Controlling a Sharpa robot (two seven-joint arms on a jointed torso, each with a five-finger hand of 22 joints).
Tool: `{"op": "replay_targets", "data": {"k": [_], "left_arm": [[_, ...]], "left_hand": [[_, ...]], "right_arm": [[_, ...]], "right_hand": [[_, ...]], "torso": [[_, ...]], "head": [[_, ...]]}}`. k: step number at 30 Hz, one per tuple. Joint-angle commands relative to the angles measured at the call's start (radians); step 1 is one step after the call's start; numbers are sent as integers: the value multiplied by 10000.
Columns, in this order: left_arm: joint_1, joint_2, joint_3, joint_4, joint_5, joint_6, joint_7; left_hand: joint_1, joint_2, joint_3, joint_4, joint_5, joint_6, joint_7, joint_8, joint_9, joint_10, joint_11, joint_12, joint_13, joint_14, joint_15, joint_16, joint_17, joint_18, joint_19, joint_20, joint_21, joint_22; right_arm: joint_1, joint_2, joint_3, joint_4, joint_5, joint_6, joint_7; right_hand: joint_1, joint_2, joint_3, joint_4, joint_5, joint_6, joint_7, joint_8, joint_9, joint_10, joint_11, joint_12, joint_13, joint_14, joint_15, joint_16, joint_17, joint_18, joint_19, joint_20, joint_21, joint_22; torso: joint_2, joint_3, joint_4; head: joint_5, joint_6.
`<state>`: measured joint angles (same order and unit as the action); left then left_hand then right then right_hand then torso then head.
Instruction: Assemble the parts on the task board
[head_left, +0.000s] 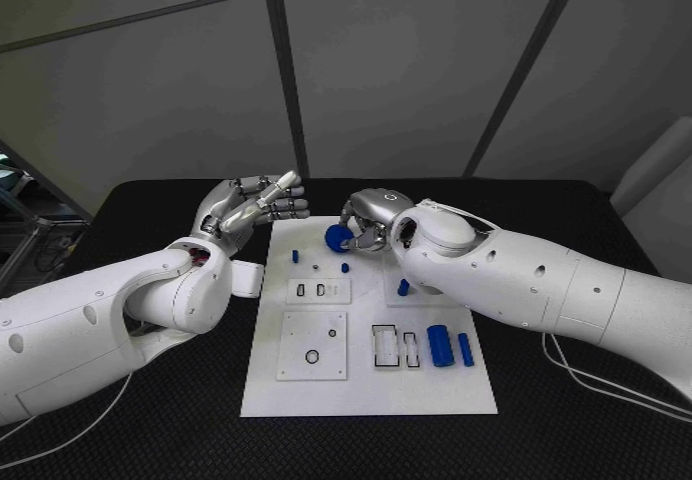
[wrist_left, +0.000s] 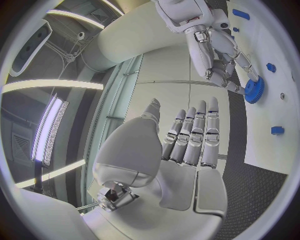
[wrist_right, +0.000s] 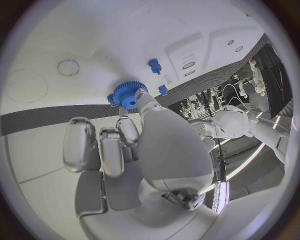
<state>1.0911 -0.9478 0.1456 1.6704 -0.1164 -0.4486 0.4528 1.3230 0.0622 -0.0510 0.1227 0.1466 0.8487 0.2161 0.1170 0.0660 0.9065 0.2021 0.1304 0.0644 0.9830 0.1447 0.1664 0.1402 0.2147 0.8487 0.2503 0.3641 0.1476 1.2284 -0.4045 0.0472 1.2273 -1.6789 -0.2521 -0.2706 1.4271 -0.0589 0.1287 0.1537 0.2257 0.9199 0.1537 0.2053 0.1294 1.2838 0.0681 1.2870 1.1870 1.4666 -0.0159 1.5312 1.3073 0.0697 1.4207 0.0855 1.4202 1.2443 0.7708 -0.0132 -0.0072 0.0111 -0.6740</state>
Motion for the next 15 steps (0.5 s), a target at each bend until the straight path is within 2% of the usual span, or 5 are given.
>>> {"op": "replay_targets", "data": {"k": [1,5,9,12,15], "left_arm": [[23,14,12,2,-65,64,75],[26,14,12,0,-65,70,67],[28,15,12,-4,-65,73,61],[30,18,13,-7,-65,74,57],[31,19,13,-12,-65,73,51]], "left_hand": [[50,-45,-17,-50,6,-60,342,-56,1,-82,3,-27,-2,7,90,-35,10,-330,15,66,-57,-9],[50,-45,-17,-50,6,-60,342,-56,1,-82,3,-27,-2,7,90,-35,10,-330,15,66,-57,-9],[50,-45,-17,-50,6,-60,342,-56,1,-82,3,-27,-2,7,90,-35,10,-330,15,66,-57,-9],[50,-45,-17,-50,6,-60,342,-56,1,-82,3,-27,-2,7,90,-35,10,-330,15,66,-57,-9],[52,-44,-17,-52,5,-59,342,-57,1,-82,3,-27,-2,7,90,-39,10,-330,15,67,-58,-11]], "right_arm": [[14,55,-2,-78,-89,1,73],[13,100,-4,-151,-89,25,102],[13,137,-5,-203,-70,159,148],[13,153,-5,-218,-35,303,197],[13,149,-5,-210,12,414,231]], "right_hand": [[-111,-62,40,-50,-71,-303,82,-226,-127,-133,47,-89,-98,851,100,-30,1774,-52,-8,100,-12,-9],[-217,-156,36,-26,-127,-789,157,-554,-241,-280,129,-210,-242,854,179,-24,1789,-45,-28,189,-22,-27],[-364,-239,-17,50,-185,-1013,175,-705,-308,-327,155,-238,-284,854,208,-25,1791,-41,-36,227,-23,-29],[-582,-307,-112,193,-712,-1028,178,-736,-329,-335,167,-228,-290,851,223,-30,1783,-39,-43,248,-23,-31],[-663,-330,-145,261,-832,-974,178,-719,-327,-319,170,-200,-266,849,227,-34,1777,-38,-43,255,-20,-28]], "torso": [[4,2,-4],[-2,1,2],[4,1,3],[-1,4,0],[1,3,-2]], "head": [[4,0],[12,-5],[14,-7],[21,-14],[21,-17]]}}
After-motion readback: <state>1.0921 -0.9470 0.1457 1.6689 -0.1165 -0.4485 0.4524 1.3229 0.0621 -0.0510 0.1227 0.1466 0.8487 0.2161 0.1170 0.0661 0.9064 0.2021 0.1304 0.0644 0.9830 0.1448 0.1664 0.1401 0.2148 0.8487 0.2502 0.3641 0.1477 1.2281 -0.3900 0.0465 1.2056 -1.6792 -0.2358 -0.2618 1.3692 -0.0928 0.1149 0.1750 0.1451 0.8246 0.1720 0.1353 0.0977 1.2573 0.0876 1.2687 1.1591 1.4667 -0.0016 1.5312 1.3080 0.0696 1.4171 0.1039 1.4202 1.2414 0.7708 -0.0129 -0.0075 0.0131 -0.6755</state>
